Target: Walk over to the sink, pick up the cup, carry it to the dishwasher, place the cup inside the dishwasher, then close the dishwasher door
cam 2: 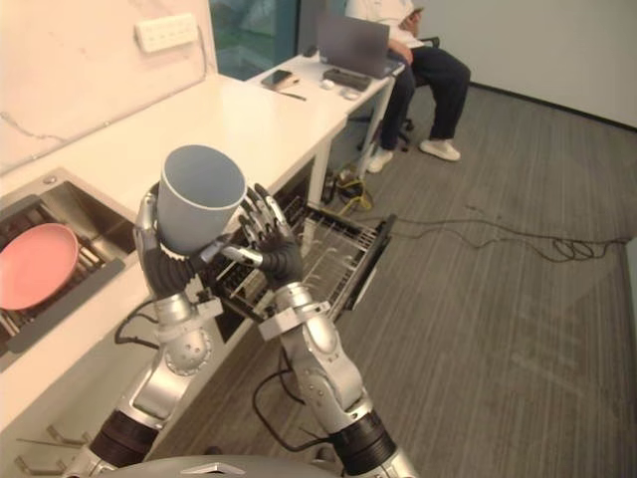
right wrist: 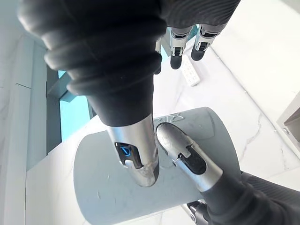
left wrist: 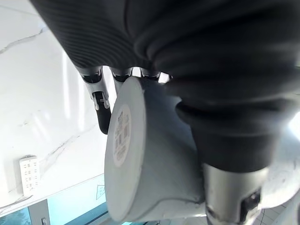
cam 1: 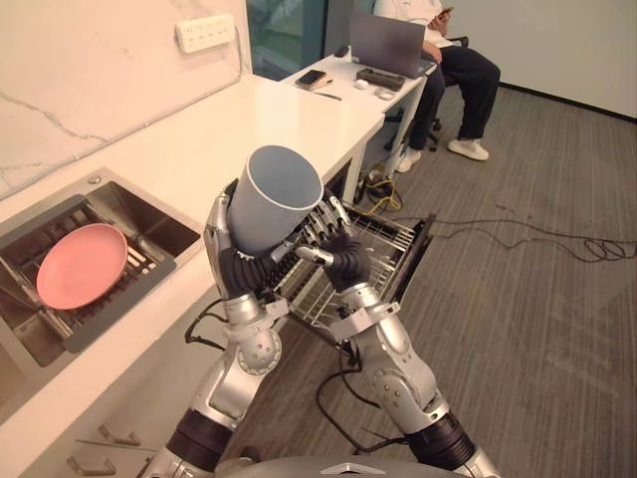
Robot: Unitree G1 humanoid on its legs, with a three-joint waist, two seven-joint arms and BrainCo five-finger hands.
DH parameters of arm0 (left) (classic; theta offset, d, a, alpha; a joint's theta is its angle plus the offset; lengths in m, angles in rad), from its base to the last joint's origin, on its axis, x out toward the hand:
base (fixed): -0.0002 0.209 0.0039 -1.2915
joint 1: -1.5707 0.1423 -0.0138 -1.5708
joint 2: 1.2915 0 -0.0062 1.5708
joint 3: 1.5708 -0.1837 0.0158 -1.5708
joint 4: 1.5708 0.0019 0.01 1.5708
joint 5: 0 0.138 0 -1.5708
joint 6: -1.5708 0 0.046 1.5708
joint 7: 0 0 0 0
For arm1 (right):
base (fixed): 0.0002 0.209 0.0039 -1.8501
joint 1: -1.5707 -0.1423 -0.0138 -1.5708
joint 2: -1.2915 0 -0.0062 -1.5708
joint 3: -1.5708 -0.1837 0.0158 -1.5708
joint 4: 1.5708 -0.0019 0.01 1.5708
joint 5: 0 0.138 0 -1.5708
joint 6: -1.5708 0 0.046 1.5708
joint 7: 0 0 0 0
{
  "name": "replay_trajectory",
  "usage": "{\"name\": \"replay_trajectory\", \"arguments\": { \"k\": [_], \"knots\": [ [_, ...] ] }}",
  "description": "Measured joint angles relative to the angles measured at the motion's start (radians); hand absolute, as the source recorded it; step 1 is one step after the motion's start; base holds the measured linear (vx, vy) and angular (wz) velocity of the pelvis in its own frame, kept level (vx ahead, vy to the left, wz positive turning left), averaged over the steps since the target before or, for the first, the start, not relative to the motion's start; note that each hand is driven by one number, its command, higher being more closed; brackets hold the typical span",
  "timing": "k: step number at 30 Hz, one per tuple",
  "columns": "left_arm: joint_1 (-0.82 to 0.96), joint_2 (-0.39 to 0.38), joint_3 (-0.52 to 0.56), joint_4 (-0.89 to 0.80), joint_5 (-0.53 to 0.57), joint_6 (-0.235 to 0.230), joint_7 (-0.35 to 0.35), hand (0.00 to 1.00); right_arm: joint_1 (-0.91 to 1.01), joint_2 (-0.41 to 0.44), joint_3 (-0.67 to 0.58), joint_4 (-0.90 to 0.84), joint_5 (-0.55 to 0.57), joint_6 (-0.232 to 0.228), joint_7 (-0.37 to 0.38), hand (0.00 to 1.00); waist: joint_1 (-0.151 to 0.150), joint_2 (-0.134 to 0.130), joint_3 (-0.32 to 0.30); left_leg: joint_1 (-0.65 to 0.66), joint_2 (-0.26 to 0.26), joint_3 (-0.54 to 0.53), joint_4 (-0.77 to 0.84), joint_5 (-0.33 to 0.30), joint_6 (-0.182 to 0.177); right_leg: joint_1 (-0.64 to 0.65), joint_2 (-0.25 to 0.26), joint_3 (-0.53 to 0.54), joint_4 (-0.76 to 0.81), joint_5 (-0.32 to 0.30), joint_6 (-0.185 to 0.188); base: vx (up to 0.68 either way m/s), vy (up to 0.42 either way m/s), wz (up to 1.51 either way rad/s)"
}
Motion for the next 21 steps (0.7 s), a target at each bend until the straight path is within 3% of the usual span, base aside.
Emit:
{"name": "replay_trajectory", "arguments": {
  "k": [21],
  "knots": [
    [0.000,0.002,-0.045,0.032,0.066,0.001,-0.059,1.00,0.009,0.000,0.037,0.000,-0.002,0.000,0.042,0.00,-0.002,0.000,0.000,0.013,0.000,-0.005,-0.020,0.012,-0.002,0.002,0.003,-0.001,0.000,-0.001,-0.001,0.00,0.000,0.00]
  ]
}}
